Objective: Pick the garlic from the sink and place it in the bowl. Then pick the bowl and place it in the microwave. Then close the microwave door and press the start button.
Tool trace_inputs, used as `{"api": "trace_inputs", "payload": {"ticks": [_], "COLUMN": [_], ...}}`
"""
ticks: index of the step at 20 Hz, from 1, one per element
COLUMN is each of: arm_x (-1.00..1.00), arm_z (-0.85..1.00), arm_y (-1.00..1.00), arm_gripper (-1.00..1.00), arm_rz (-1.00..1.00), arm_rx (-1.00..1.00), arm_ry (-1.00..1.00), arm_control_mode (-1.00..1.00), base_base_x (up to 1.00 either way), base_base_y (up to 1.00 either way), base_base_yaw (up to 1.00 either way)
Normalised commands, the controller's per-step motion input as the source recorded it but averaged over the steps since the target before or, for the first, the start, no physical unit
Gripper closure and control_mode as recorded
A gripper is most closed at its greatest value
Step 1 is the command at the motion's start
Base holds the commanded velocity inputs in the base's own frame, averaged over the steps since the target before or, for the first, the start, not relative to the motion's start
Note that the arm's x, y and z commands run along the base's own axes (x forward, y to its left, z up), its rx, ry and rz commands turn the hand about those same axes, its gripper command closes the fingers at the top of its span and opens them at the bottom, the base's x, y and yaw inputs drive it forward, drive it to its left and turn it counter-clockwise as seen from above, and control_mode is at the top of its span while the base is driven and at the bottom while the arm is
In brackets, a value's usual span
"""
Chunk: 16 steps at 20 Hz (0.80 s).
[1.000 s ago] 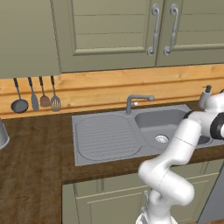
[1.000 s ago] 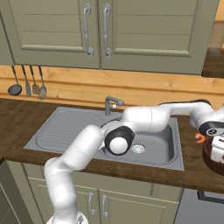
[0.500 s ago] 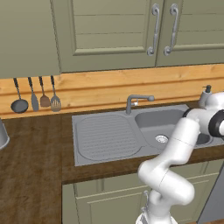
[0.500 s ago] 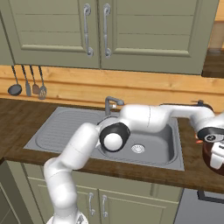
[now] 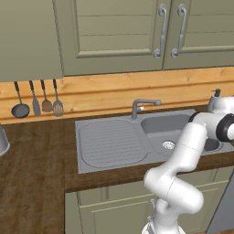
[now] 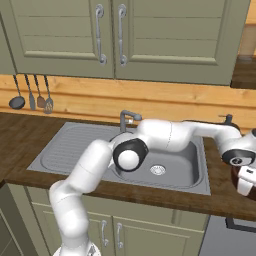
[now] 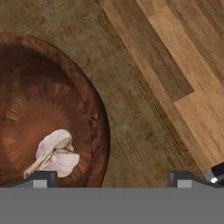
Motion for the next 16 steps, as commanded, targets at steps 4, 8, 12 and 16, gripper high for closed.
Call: {"api": "trace_inputs", "payload": {"ticks": [4, 8, 12, 16], "arm_x": [0.23, 0.25, 0.26, 0.06], "arm_z": [-0.21, -0.20, -0.21, -0.27], "arm_y": [0.00, 0.00, -0.03, 0.00], "arm_gripper": [-1.00, -1.00, -1.00, -1.00], "arm_rz": [0.00, 0.00, -0.01, 0.00], "arm_rx": [0.00, 0.00, 0.00, 0.00], "arm_ry": [0.00, 0.00, 0.00, 0.00], "arm_control_mode": [-1.00, -1.00, -1.00, -1.00], "base_base_x": [0.00, 0.00, 0.00, 0.00], "base_base_y": [0.00, 0.00, 0.00, 0.00], "base_base_yaw": [0.00, 0.00, 0.00, 0.00]}}
